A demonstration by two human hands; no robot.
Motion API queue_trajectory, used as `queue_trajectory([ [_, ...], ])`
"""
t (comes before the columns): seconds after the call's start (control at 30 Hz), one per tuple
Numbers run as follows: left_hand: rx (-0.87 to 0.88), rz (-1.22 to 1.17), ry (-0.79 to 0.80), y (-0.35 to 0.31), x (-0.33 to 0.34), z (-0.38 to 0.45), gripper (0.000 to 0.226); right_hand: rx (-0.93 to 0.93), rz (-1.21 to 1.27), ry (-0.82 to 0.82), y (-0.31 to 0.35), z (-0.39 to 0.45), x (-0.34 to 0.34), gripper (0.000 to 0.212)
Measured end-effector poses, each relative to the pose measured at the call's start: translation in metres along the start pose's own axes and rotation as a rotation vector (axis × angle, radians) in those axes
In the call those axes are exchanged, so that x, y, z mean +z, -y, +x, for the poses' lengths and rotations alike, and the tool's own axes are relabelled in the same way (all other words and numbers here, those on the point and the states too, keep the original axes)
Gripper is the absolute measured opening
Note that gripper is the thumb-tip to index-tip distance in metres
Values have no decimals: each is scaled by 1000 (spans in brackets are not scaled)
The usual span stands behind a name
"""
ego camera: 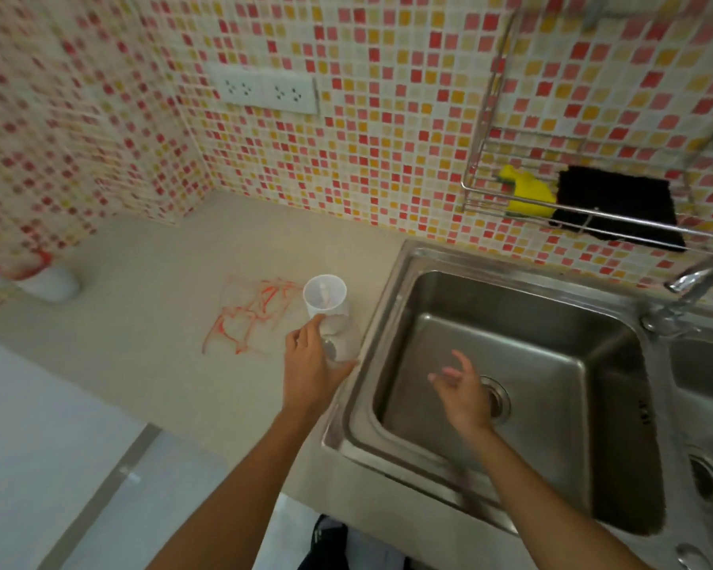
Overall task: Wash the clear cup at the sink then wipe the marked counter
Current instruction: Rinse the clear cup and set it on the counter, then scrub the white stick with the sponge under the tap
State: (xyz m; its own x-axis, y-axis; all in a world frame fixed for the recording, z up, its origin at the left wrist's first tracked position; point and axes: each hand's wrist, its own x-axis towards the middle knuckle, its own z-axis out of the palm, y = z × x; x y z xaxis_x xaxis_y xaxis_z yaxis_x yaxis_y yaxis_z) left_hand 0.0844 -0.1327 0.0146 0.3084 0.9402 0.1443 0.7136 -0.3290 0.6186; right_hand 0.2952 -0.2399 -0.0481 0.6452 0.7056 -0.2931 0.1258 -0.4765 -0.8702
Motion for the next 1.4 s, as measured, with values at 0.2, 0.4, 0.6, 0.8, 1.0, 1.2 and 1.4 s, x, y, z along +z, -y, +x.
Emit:
queue_trajectory([
  [0.2, -57, -94, 31, 43, -19, 14, 89, -137, -10, 124, 72, 26, 65, 65],
  [0.4, -90, -158, 149, 75, -19, 27, 91, -273, -101, 199, 110, 43, 118, 78],
  [0.6, -96, -149, 238, 92, -26, 30, 95, -328, -138, 224, 114, 52, 142, 92],
  [0.8, 76, -104, 136, 89, -47, 54, 78, -319, -143, 182, 117, 55, 153, 100],
  [1.0, 394, 103, 194, 65, -44, 133, 33, -319, -130, 171, 128, 54, 161, 82],
  [1.2, 543, 247, 305, 53, -34, 167, 24, -268, -177, 150, 130, 59, 167, 87],
  [1.4, 598, 294, 340, 48, -32, 169, 16, -276, -207, 98, 127, 57, 171, 86],
])
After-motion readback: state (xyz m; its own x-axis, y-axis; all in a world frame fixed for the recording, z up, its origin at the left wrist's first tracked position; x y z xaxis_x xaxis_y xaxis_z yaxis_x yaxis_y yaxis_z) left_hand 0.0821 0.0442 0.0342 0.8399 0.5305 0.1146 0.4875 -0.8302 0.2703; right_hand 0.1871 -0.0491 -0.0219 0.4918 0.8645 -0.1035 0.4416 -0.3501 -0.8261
